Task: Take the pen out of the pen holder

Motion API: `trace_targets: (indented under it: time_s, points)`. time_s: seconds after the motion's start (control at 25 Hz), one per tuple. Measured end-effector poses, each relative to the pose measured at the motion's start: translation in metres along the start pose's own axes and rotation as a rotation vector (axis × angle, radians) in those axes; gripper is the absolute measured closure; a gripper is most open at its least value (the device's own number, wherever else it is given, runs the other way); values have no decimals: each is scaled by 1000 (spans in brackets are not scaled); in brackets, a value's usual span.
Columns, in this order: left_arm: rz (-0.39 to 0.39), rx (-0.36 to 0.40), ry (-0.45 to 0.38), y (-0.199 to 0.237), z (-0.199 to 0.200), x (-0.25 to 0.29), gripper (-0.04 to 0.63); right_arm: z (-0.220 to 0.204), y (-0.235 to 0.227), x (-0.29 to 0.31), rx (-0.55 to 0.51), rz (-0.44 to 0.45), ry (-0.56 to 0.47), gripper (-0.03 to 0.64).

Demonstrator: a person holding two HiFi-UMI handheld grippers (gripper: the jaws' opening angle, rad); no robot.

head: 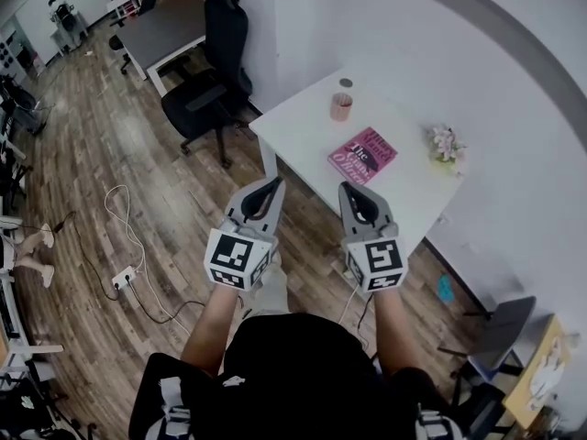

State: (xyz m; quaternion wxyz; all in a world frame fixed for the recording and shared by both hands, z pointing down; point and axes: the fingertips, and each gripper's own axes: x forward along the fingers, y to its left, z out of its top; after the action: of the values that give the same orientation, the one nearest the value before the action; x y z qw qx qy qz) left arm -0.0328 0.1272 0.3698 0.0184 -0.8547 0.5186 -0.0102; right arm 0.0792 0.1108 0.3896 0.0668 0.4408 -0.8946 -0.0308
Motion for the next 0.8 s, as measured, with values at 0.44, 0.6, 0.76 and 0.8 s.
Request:
trace_targets:
  time_s: [0.44,0.6,0.76,0.8]
  points:
    - [-55,-110,-3,79,-8,75,580,3,-30,104,14,-25,28,583]
    - [-85,-178,-10,111,-6,96,580,10,-34,143,8,-34,36,583]
    - [-95,-150,-10,142,-4,118,580,17,-41,179,-3,-51,45,583]
    - [-96,-140,-9,150,-4,123,580,18,-43,187,-5,-54,45,583]
